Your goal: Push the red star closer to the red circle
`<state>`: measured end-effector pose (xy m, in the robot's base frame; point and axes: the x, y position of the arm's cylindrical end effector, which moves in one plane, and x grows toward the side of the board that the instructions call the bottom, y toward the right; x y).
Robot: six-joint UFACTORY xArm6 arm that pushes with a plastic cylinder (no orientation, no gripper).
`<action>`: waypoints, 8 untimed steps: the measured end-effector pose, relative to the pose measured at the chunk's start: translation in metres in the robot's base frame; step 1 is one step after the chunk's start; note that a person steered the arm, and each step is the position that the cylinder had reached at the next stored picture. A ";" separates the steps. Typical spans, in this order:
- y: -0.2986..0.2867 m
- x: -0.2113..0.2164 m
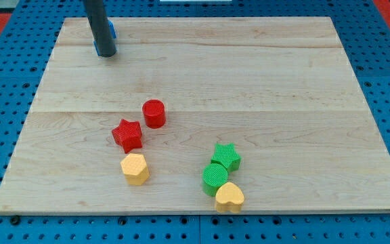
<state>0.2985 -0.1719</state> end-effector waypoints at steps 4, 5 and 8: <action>0.023 0.009; 0.026 0.021; 0.014 0.156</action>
<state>0.4541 -0.1581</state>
